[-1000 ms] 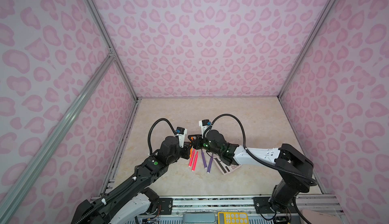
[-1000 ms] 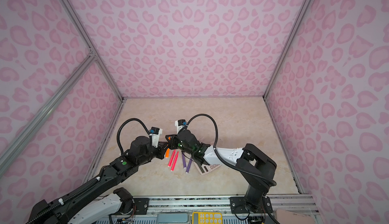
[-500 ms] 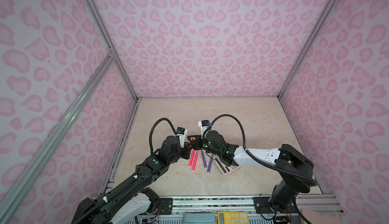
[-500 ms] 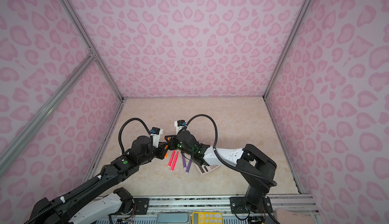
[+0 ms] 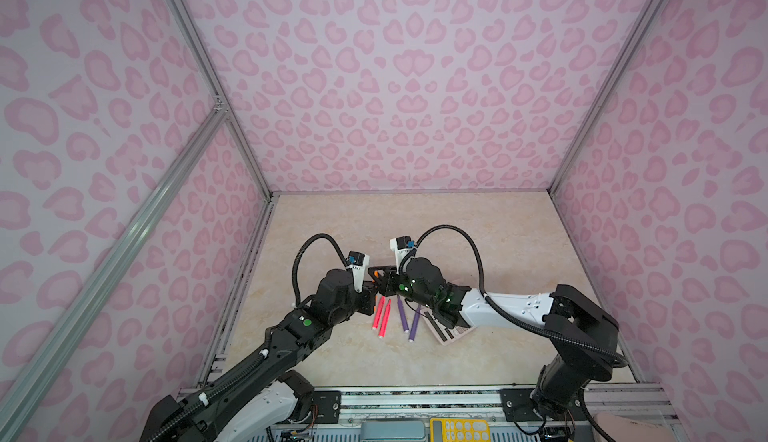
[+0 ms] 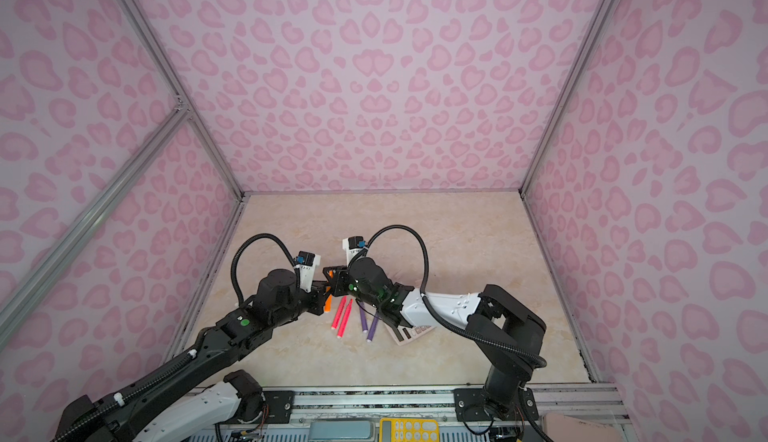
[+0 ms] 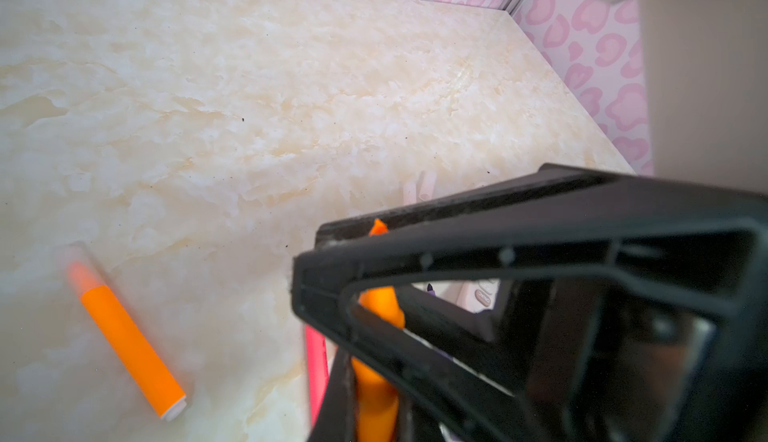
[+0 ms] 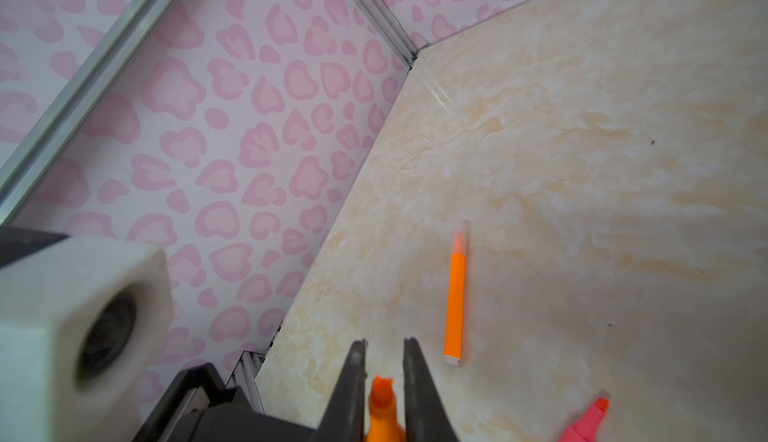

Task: Insert the pens into the pen caps

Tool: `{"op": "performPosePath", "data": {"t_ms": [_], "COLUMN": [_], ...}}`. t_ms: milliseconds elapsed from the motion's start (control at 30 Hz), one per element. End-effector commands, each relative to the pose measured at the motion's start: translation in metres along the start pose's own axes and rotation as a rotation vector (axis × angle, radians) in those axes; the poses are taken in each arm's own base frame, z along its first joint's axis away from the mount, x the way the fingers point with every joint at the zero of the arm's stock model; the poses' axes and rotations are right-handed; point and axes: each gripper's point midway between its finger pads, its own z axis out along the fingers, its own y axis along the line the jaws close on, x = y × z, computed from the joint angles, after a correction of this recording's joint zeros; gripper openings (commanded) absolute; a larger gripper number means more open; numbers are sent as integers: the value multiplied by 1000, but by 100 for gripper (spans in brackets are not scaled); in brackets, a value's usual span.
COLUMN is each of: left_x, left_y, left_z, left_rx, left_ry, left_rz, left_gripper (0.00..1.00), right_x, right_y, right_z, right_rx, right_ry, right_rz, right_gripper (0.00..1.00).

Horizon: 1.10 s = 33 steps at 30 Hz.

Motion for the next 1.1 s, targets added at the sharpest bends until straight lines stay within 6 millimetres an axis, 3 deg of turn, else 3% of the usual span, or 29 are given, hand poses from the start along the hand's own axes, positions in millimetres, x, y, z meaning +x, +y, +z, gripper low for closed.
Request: {"op": "performPosePath", "data": {"t_ms": [0,67,167,300,433,567,633,767,900,1000,1067], "left_x": [-22,-22,-21,-18,-11,-6,-4,7,14,-1,-24], "left_y": [1,15,34,57,78,86,83,69,66,62,50], "left_z": [-6,-8,-11,-12,-10,-5,0,18,28,32,35], "left_rx": [-18,-89,-194,-300,-350,-386,-369,-270,-267,-275,-222], "left_ry": [-103,-116,-119,-107,-81,-38,-23,18,30,25,-28], "left_rz": [-16,-34,-62,-105,-176,-192,-197,-233,-317,-423,-445], "left_gripper": [3,3,3,3,3,3,3,3,3,3,3], "right_x": [9,2,-13,-36,-59,-75,-81,-97,-118,-127,-125], "right_y": [2,-4,-26,-63,-113,-154,-163,-161,-141,-119,-96], "right_z": [-2,-7,-17,-29,-46,-60,-66,-80,-108,-146,-170], "right_rx": [-12,22,89,176,359,476,509,582,645,717,731], "right_ry": [39,18,-34,-84,-131,-139,-141,-146,-176,-203,-226], "right_rz": [-25,-44,-44,-2,5,33,43,4,-20,-35,-70], "right_gripper": [50,66,75,73,69,65,65,65,64,64,65]}}
